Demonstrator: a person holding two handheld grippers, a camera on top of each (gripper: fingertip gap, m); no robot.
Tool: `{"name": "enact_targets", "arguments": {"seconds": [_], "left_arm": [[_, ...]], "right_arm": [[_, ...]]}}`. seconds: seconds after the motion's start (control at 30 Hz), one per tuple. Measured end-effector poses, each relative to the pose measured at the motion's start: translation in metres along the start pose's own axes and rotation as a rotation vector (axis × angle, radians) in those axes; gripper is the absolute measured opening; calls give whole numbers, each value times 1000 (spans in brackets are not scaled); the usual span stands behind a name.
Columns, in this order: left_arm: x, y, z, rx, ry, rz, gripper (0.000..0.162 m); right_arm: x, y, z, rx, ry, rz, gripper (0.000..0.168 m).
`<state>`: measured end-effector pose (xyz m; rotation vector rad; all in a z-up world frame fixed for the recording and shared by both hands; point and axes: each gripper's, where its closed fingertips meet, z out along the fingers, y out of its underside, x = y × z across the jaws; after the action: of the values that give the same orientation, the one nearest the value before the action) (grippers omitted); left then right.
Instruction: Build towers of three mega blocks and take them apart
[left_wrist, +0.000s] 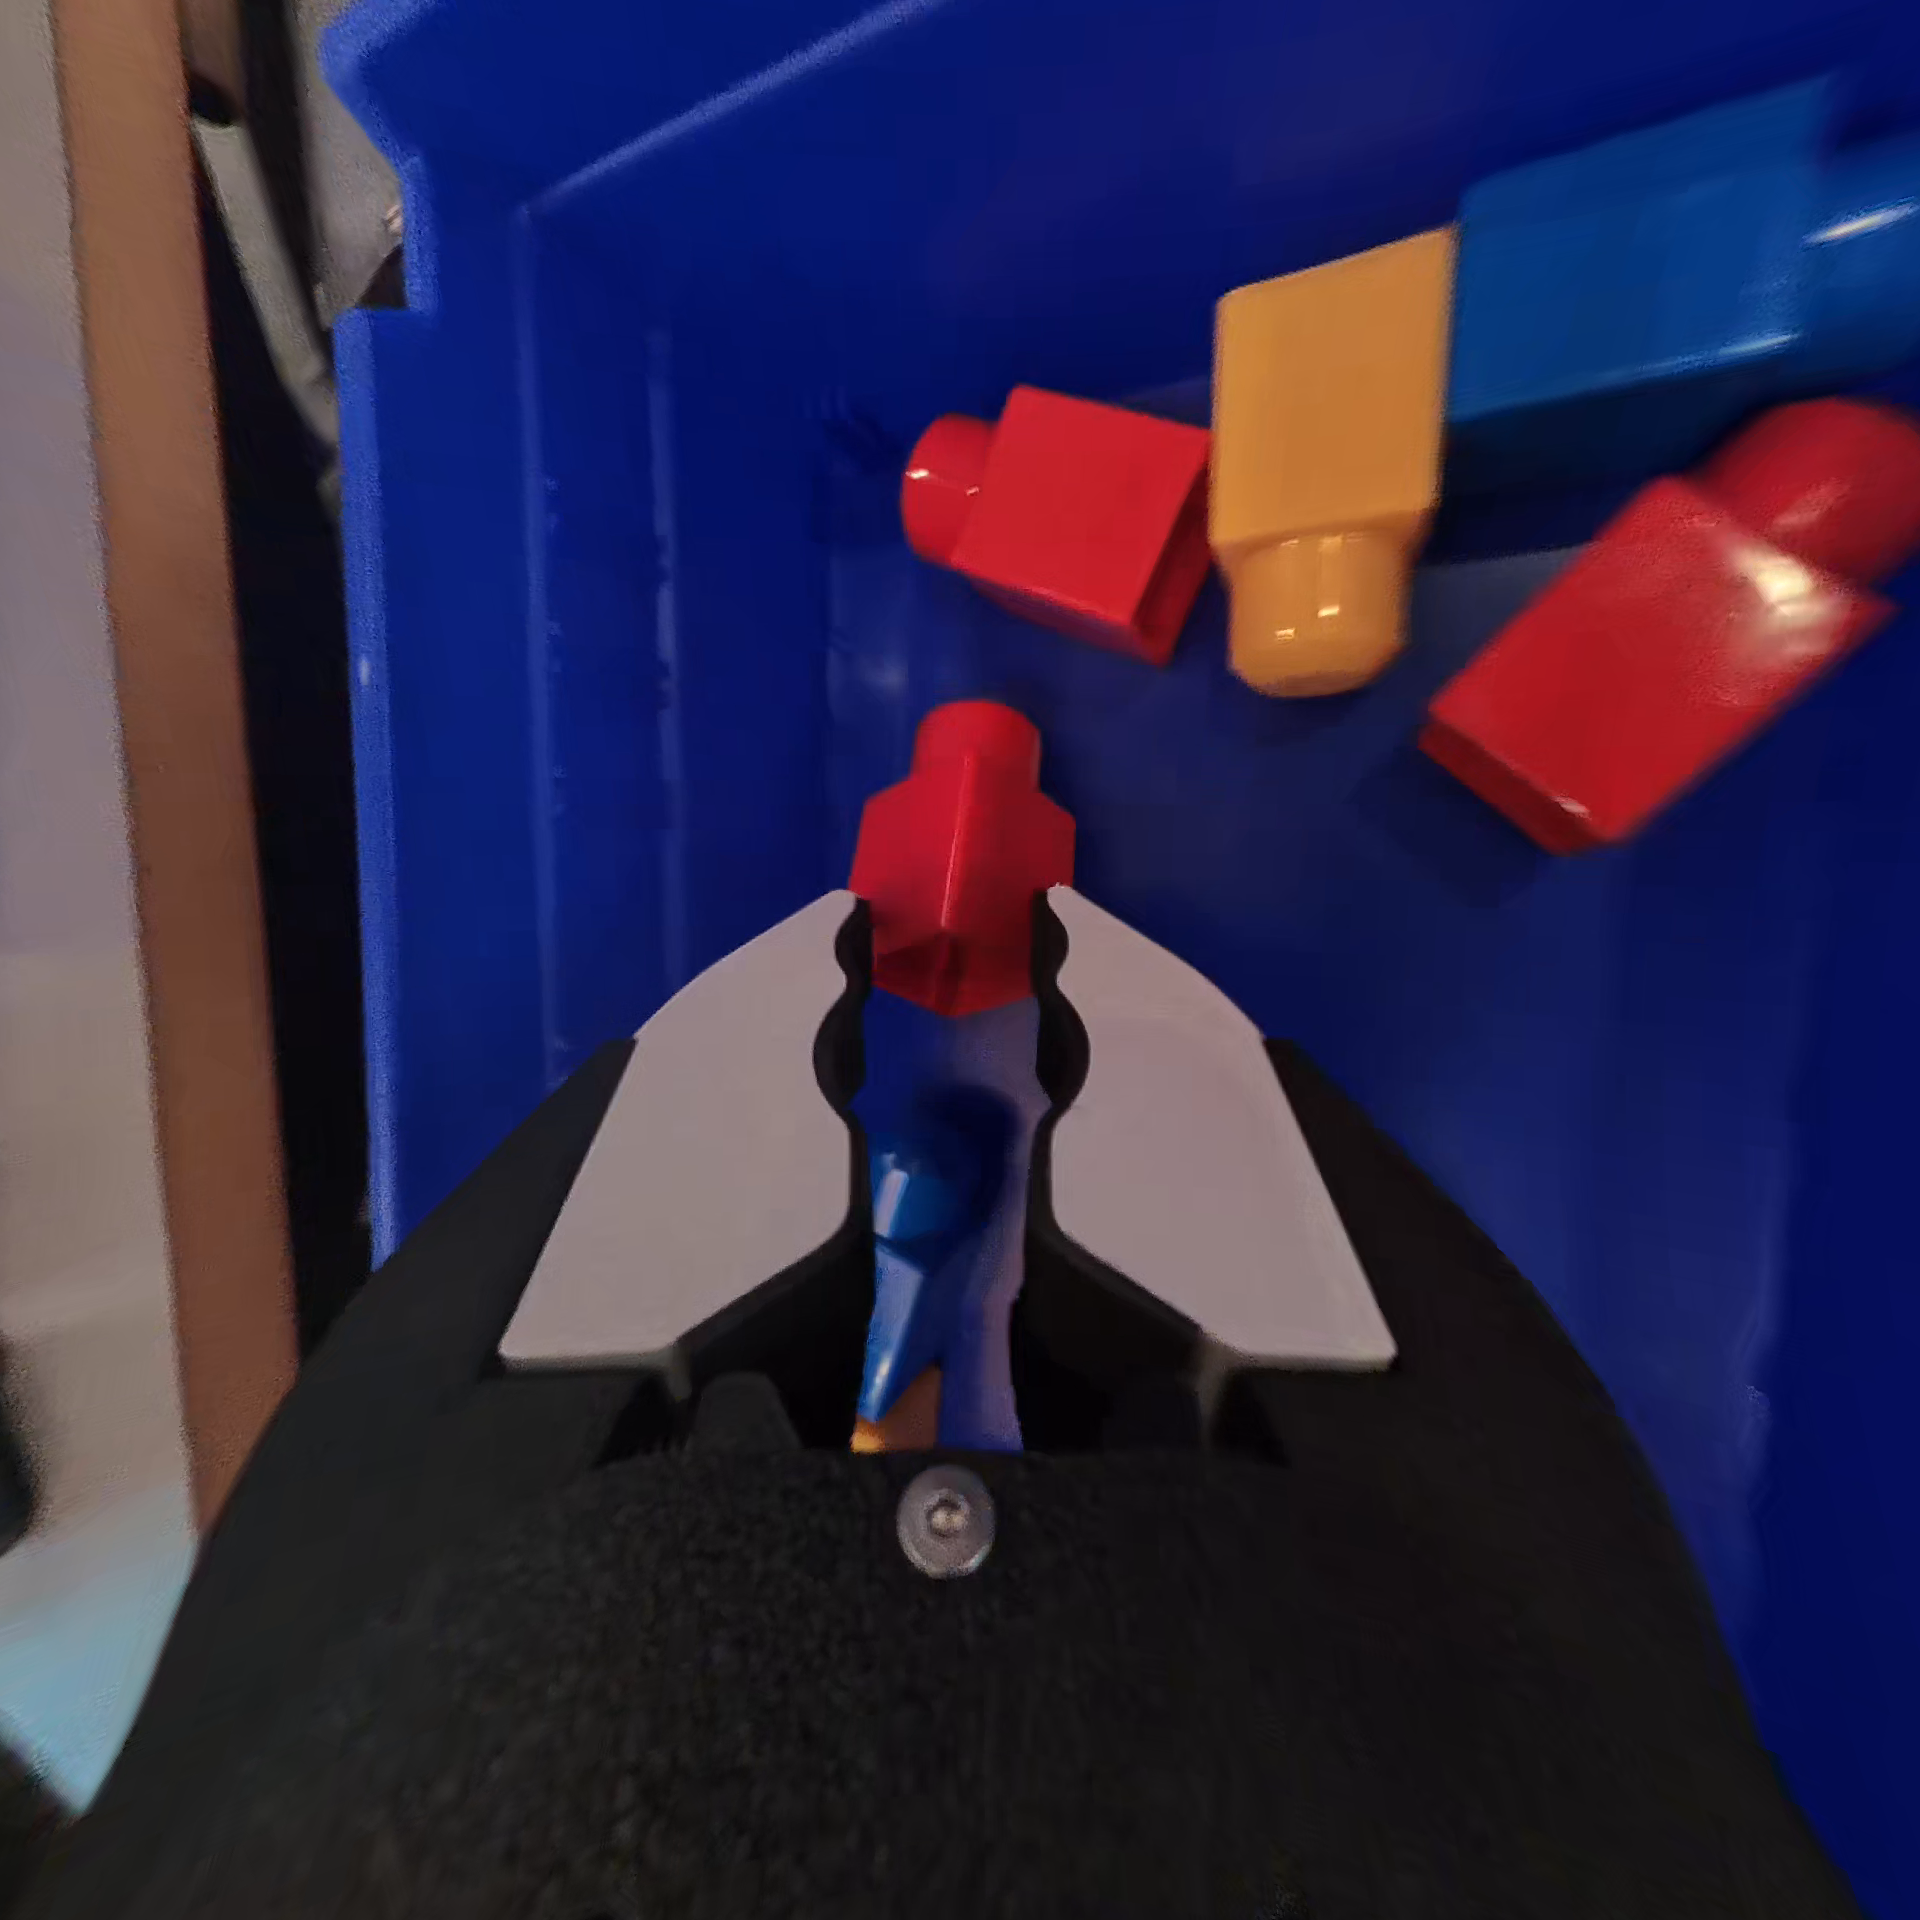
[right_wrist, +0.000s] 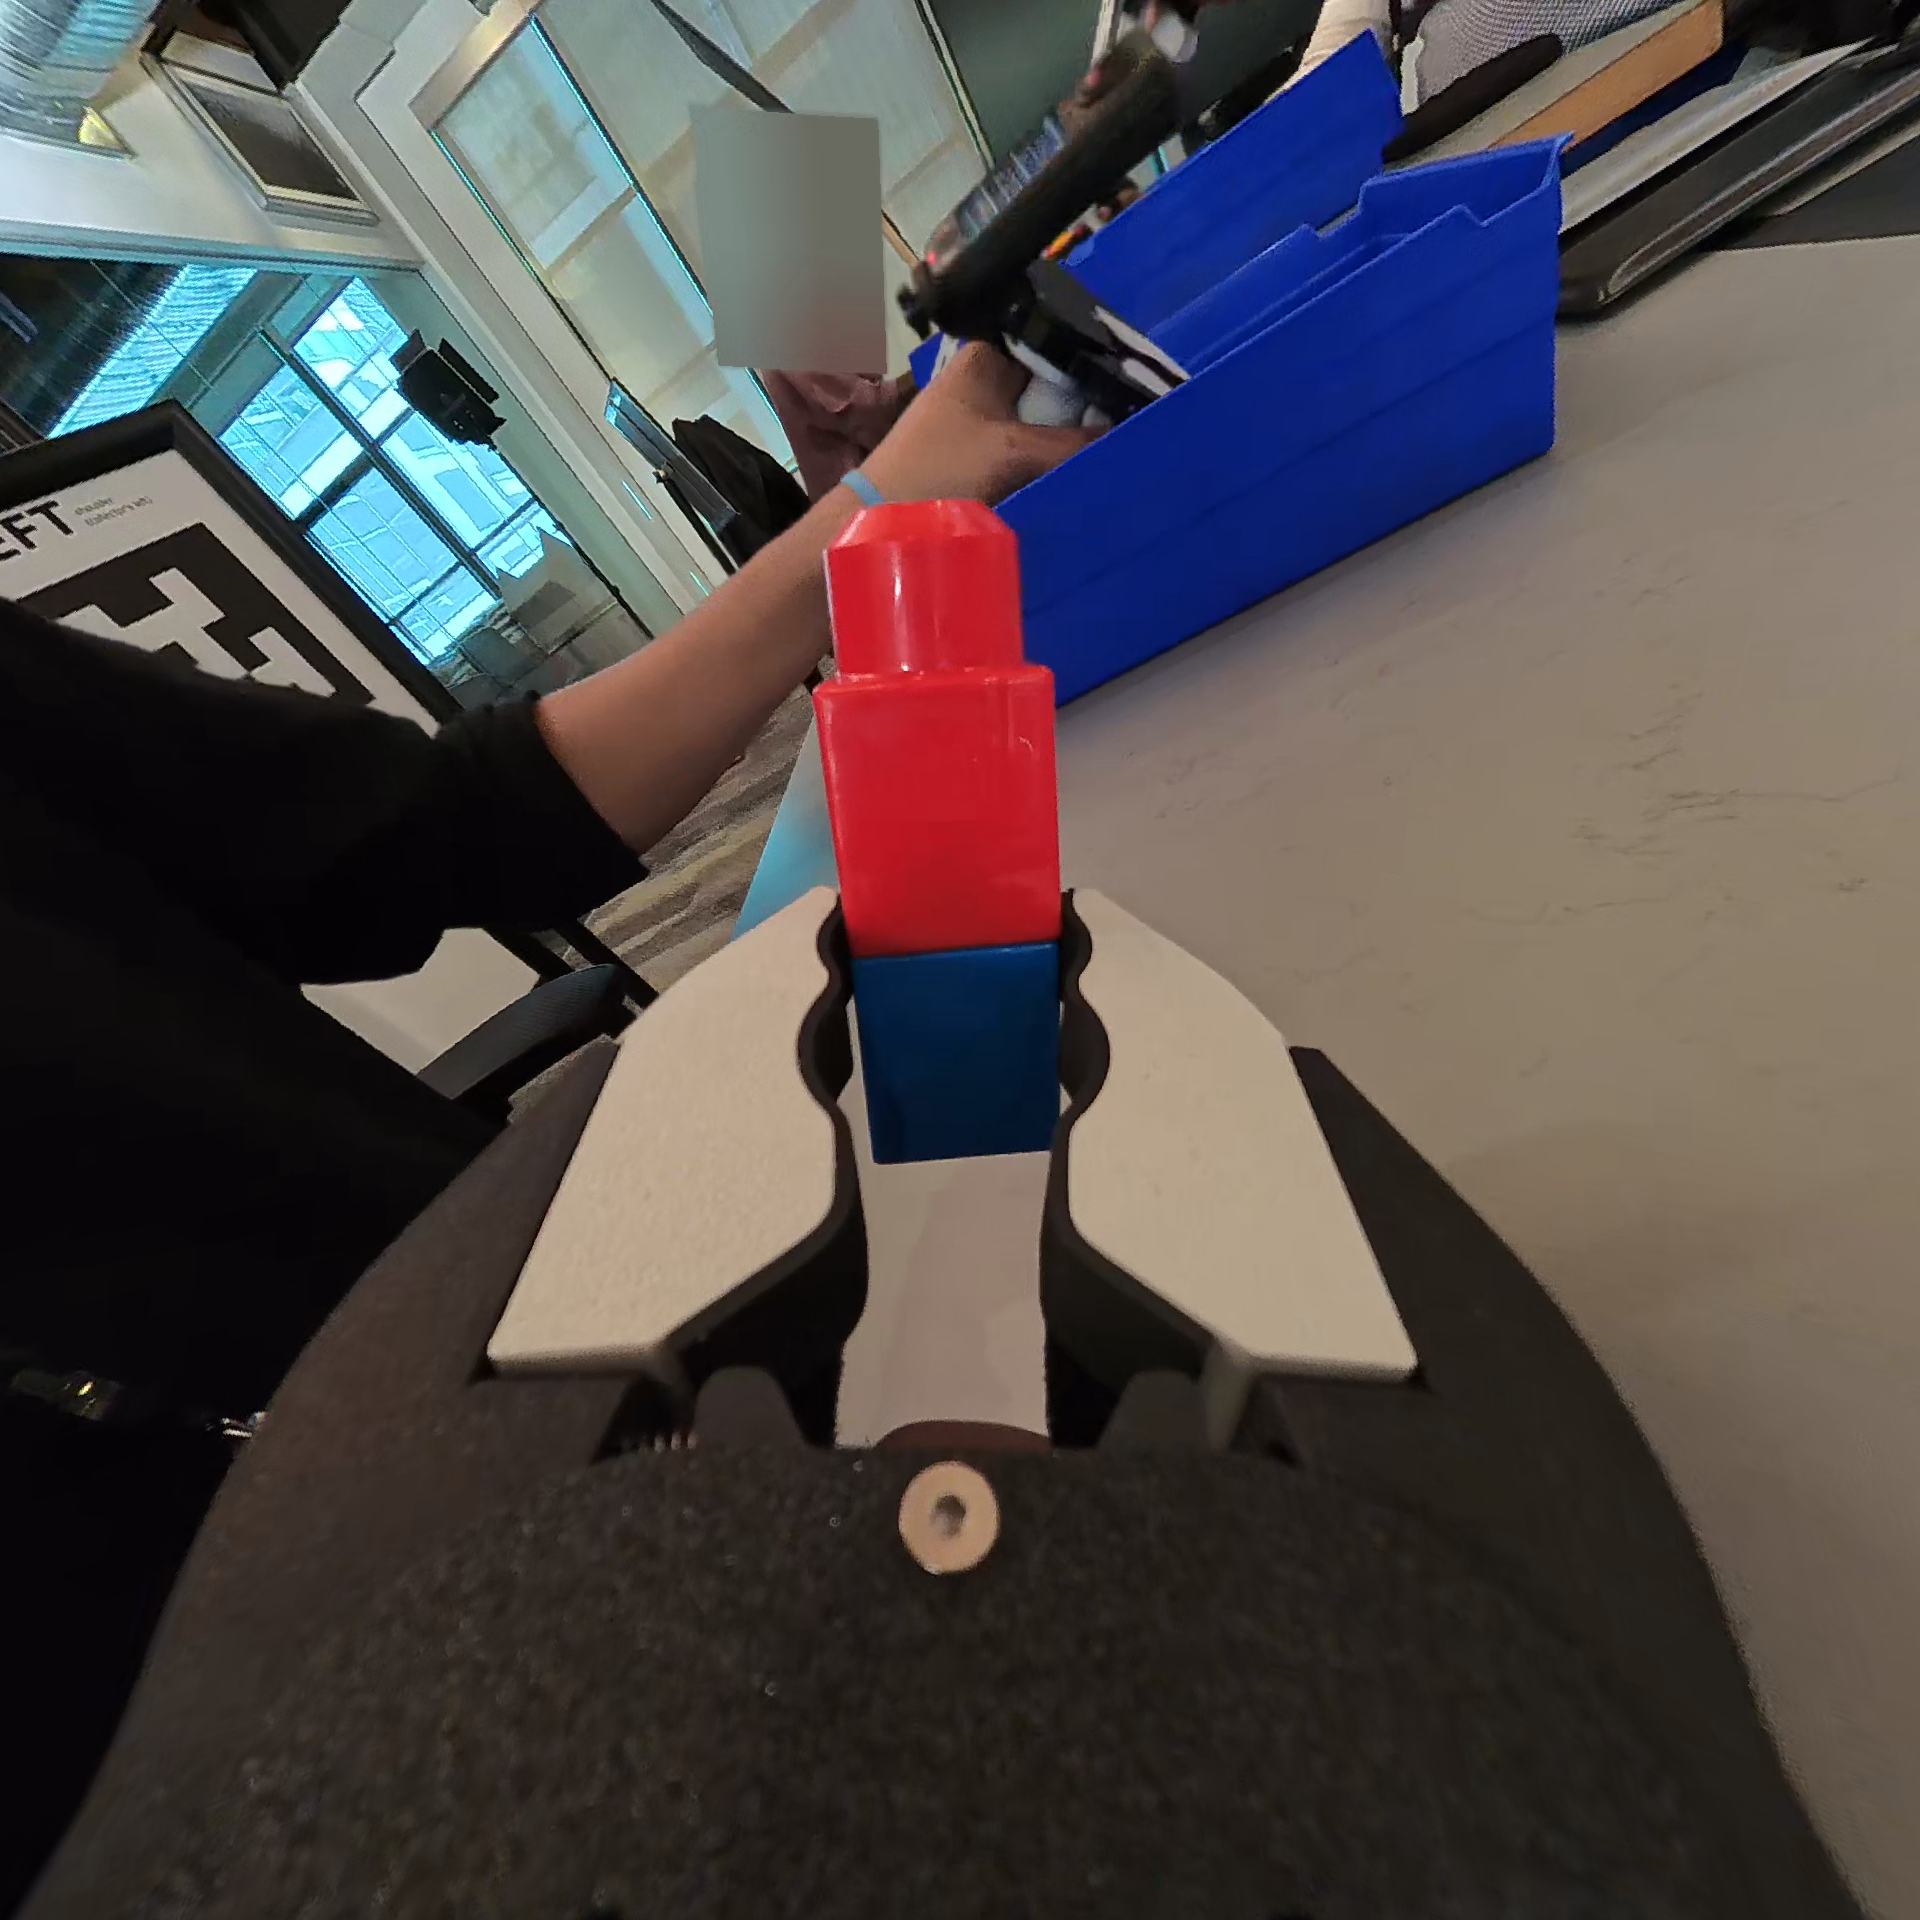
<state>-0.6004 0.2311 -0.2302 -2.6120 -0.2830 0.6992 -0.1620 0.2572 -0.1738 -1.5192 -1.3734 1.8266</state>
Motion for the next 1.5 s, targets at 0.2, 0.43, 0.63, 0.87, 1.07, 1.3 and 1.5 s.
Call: {"name": "enact_targets", "arguments": {"seconds": [0.2,0.43,0.63,0.87,1.07,1.3,1.5], "left_arm": [[21,12,-18,-26,204,-24,29],[38,13,-17,-135,460,-53,61],[13,19,7,-231,373,177,57],[26,20,18,-229,444,392,37],[36,-16,-22,17,610,244,37],[94,-107,-219,814,1215,-90,36],[209,-119,-320,839,1627,-74,36]], "right_arm": [[-1,2,2,-5,-13,14,36],[-4,4,4,-20,-17,8,36],[-4,4,3,-22,-10,5,36],[-2,6,3,-24,-10,8,36],[4,5,2,-14,15,12,36],[20,-18,17,36,53,13,36],[2,-56,42,67,-12,-66,36]]}}
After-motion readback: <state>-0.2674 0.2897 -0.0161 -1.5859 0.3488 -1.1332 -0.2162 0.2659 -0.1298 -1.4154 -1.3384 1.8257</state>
